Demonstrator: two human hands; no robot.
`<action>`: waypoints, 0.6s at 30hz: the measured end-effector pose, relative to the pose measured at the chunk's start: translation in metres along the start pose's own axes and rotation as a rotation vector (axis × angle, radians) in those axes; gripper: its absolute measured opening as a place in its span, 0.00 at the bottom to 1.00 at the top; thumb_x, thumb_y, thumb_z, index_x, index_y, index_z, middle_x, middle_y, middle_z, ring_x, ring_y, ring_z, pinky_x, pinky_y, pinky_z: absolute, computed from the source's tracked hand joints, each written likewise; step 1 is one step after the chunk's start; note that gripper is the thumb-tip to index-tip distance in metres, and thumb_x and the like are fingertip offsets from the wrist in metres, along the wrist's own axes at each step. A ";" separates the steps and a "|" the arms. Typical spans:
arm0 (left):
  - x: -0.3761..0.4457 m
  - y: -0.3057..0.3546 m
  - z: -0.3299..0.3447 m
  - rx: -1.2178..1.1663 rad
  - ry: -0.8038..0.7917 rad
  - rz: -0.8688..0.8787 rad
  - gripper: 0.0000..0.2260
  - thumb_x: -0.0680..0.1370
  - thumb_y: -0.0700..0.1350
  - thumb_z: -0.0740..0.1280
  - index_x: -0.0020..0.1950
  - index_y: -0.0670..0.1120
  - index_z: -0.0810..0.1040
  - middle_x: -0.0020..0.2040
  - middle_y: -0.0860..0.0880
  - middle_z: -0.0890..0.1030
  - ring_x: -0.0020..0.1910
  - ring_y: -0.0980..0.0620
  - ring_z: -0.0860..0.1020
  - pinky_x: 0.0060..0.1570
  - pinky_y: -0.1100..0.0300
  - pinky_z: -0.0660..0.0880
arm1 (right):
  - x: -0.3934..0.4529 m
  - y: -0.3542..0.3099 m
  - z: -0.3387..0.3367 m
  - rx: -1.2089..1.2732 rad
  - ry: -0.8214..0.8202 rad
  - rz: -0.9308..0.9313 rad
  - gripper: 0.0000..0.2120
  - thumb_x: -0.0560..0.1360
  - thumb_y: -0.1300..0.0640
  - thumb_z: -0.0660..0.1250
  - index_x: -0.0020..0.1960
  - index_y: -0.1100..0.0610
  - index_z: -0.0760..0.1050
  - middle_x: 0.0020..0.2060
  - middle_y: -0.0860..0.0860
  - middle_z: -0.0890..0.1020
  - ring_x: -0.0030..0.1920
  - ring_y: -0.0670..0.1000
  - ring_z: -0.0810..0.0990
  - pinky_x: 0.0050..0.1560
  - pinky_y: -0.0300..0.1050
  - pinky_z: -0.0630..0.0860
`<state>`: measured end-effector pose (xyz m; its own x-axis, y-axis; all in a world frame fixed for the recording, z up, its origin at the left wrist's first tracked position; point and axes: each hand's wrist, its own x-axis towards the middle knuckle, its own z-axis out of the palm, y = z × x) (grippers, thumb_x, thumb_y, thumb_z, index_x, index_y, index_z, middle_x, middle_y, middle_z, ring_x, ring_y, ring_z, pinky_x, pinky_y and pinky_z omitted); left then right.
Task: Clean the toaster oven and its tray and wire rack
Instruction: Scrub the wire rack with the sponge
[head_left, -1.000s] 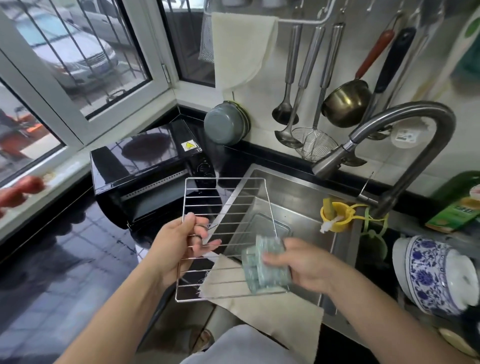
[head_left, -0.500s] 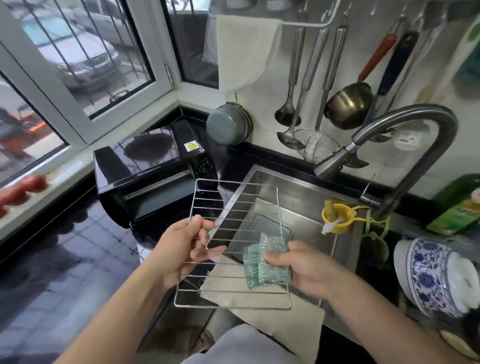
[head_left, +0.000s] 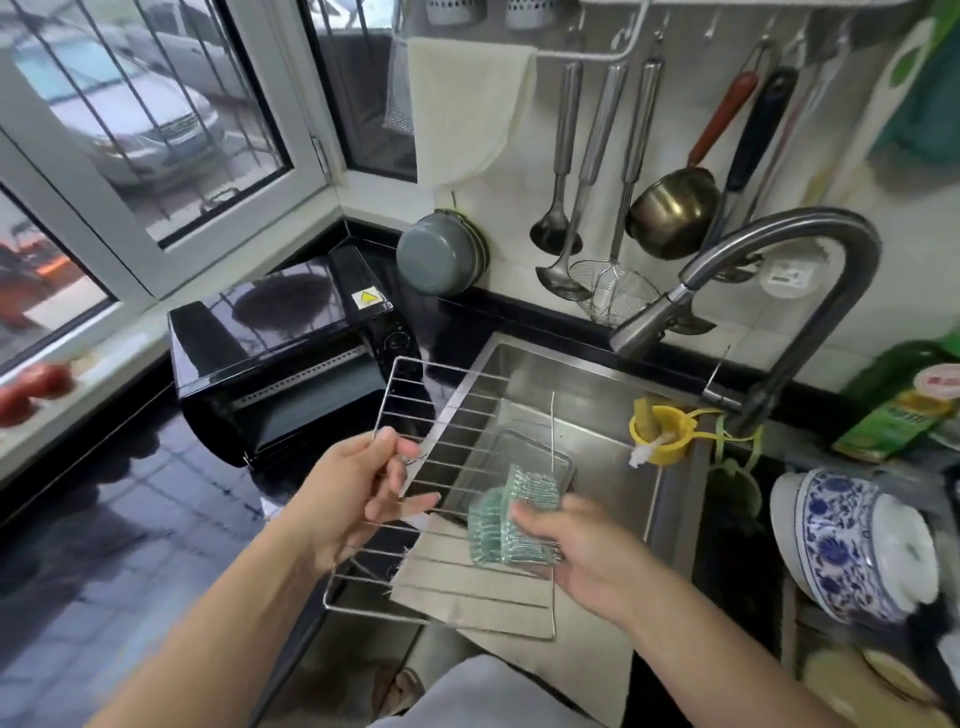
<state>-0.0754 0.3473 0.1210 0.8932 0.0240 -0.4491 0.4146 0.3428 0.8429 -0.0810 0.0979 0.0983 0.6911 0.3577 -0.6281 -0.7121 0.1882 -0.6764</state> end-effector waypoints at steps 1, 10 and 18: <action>-0.001 -0.002 0.000 0.004 -0.026 -0.034 0.16 0.87 0.49 0.60 0.52 0.38 0.80 0.28 0.46 0.70 0.17 0.55 0.64 0.52 0.47 0.84 | 0.002 -0.008 -0.004 -0.001 0.001 0.001 0.15 0.74 0.64 0.73 0.59 0.65 0.78 0.51 0.60 0.86 0.50 0.57 0.86 0.43 0.49 0.83; 0.013 0.057 0.010 0.102 -0.258 -0.108 0.18 0.84 0.50 0.62 0.61 0.37 0.79 0.39 0.41 0.81 0.26 0.51 0.79 0.47 0.46 0.85 | 0.032 -0.102 -0.029 0.069 0.134 -0.140 0.16 0.73 0.63 0.73 0.59 0.65 0.76 0.54 0.62 0.85 0.54 0.58 0.85 0.59 0.56 0.81; -0.024 -0.045 0.024 -0.245 -0.020 -0.026 0.32 0.73 0.48 0.76 0.75 0.47 0.72 0.69 0.45 0.81 0.66 0.46 0.81 0.59 0.46 0.82 | 0.050 -0.041 -0.019 0.637 0.341 -0.244 0.07 0.80 0.58 0.68 0.55 0.60 0.77 0.48 0.56 0.86 0.58 0.55 0.83 0.53 0.51 0.83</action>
<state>-0.1109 0.3084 0.1011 0.8871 -0.0059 -0.4615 0.3851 0.5607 0.7330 -0.0150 0.0904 0.0868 0.7642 -0.0447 -0.6435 -0.3965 0.7543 -0.5233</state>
